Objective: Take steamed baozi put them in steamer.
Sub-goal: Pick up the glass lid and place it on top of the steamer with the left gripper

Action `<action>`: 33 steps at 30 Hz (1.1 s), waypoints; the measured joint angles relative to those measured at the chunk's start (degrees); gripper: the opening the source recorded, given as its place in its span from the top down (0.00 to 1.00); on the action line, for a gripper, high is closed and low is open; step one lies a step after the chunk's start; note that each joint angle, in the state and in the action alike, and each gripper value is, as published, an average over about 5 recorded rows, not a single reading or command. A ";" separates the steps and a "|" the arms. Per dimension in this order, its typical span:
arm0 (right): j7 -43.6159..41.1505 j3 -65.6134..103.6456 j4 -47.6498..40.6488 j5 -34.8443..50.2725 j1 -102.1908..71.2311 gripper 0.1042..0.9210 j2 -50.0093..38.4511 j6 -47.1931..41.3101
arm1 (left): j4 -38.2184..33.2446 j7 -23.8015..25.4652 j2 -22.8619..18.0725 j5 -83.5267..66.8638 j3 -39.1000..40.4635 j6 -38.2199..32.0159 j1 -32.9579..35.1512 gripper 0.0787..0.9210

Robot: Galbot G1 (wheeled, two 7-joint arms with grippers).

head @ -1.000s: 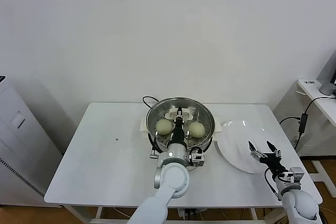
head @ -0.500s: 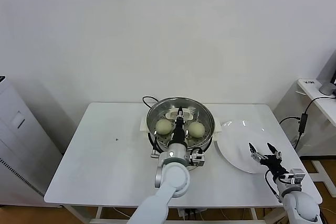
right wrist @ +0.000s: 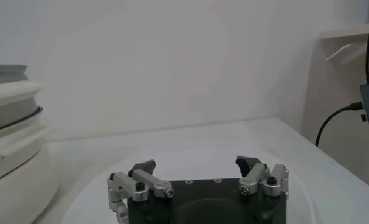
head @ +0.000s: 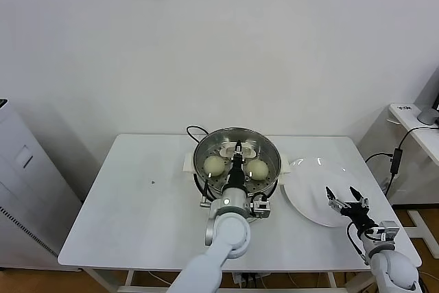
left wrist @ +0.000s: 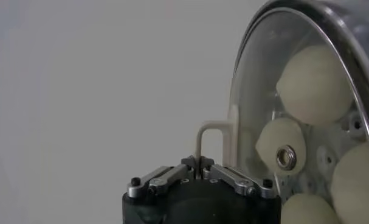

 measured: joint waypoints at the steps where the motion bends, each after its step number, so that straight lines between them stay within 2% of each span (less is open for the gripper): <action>1: -0.03 0.01 0.00 0.00 0.00 0.12 0.01 0.00 | 0.08 -0.09 0.00 -0.23 0.00 0.08 -0.06 0.97; 13: -0.12 0.05 0.00 -0.23 0.06 0.12 0.22 -0.06 | 0.21 -1.16 0.00 -3.98 0.69 1.99 -0.29 0.95; 24: -0.23 0.01 0.10 -0.54 0.10 0.12 0.29 -0.10 | -3.65 0.40 0.00 -10.38 1.77 4.67 0.28 0.59; 33: -0.39 0.46 0.29 -0.45 0.09 0.12 -0.23 -0.17 | -15.08 7.49 0.00 -19.98 -0.55 5.28 1.97 0.28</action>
